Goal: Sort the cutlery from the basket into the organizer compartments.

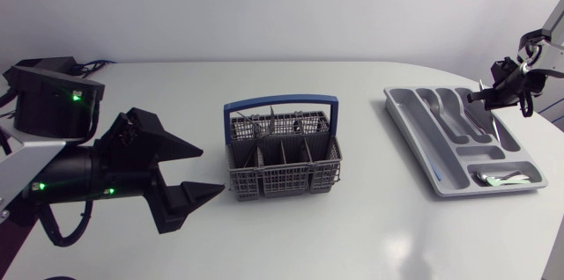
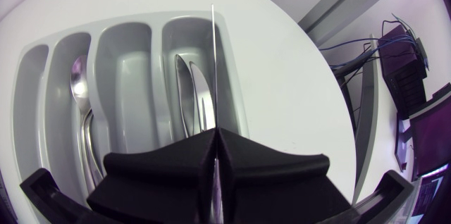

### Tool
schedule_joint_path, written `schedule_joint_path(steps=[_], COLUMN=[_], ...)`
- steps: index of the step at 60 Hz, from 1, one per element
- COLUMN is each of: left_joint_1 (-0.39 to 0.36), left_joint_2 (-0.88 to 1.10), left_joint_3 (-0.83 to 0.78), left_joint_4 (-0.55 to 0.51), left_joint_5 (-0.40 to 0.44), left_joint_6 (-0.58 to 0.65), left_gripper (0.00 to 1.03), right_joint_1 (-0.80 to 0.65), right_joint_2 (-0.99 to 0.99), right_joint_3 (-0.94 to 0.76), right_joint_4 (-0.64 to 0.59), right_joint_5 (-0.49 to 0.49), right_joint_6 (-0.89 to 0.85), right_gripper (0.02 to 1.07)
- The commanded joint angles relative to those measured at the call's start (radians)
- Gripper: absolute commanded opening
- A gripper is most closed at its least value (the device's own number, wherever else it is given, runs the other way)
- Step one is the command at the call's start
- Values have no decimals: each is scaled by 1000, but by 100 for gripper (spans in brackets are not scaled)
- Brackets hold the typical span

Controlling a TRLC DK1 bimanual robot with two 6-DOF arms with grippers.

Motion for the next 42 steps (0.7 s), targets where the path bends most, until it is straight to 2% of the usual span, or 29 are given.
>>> schedule_joint_path(steps=[1, 8, 16, 28, 35, 42], left_joint_1=[2, 4, 4, 4, 1, -7], left_joint_2=[6, 5, -1, -12, -15, -17], left_joint_3=[-8, -8, -5, 0, 8, 15], left_joint_4=[-10, -11, -20, -31, -36, -37], left_joint_5=[0, 0, 0, 0, 0, 0], left_joint_6=[-18, -18, -18, -18, -15, -15], left_gripper=[98, 98, 98, 98, 98, 98], right_joint_1=[21, 30, 38, 33, 24, 16], right_joint_2=[25, 30, 35, 19, -31, -153], right_joint_3=[24, 26, 26, 24, -16, -163], right_joint_4=[-19, -17, -16, -16, -5, 66], right_joint_5=[4, 7, 24, 28, 22, -2], right_joint_6=[30, 33, 35, 38, 39, 33], right_gripper=[8, 9, 31, 47, 51, 53])
